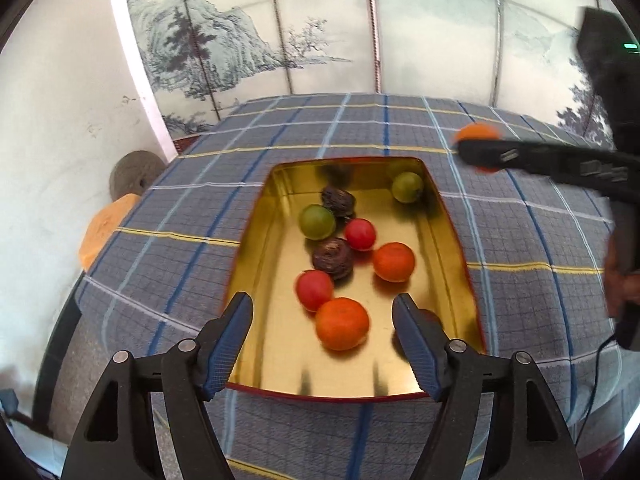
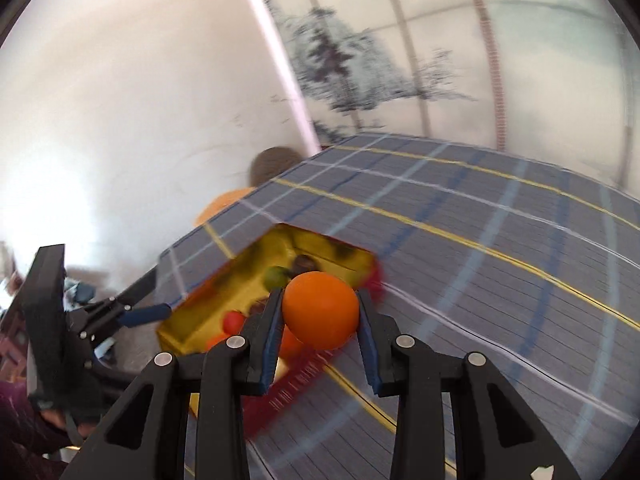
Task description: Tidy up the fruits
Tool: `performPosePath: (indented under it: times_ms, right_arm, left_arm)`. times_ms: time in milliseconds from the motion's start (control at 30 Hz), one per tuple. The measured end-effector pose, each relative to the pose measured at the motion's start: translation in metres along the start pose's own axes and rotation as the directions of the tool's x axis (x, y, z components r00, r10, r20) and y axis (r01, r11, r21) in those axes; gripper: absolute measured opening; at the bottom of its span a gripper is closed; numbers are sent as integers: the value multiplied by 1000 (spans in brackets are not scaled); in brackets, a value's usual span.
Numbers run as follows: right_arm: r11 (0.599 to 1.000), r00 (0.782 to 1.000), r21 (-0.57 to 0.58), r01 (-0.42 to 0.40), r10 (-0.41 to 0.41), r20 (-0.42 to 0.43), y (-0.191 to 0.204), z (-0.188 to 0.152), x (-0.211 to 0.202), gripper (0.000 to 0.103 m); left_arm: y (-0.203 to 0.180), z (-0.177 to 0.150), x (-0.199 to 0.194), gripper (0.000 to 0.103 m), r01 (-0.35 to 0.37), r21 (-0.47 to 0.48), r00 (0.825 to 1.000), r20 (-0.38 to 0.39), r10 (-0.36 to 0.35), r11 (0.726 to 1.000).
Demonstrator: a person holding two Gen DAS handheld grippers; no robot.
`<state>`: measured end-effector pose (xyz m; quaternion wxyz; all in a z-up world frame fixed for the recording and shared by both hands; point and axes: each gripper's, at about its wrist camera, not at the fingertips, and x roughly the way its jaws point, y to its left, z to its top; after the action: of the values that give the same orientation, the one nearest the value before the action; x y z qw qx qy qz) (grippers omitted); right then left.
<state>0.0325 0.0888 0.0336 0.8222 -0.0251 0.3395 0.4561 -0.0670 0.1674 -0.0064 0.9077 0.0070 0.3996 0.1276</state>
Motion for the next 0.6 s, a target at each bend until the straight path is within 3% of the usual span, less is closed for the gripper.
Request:
performPosePath:
  times_ms: [167, 300, 367, 433, 600]
  right_arm:
    - [1000, 998, 22, -5, 6, -67, 6, 6, 54, 33]
    - [999, 996, 48, 10, -6, -84, 5, 10, 74, 39]
    - [997, 998, 71, -10, 14, -56, 4, 13, 71, 62]
    - [998, 1000, 59, -9, 9, 6, 12, 16, 56, 76]
    - [1000, 997, -2, -15, 15, 79, 38, 14, 17, 82]
  left_arm:
    - [13, -2, -10, 88, -15, -10, 999, 36, 15, 1000]
    - [20, -3, -19, 91, -24, -11, 997, 76, 24, 1000]
    - [23, -3, -22, 97, -29, -18, 996, 88, 30, 999]
    - [26, -3, -27, 98, -27, -30, 993, 111, 30, 999]
    - [31, -1, -41, 99, -12, -41, 987, 157, 18, 999]
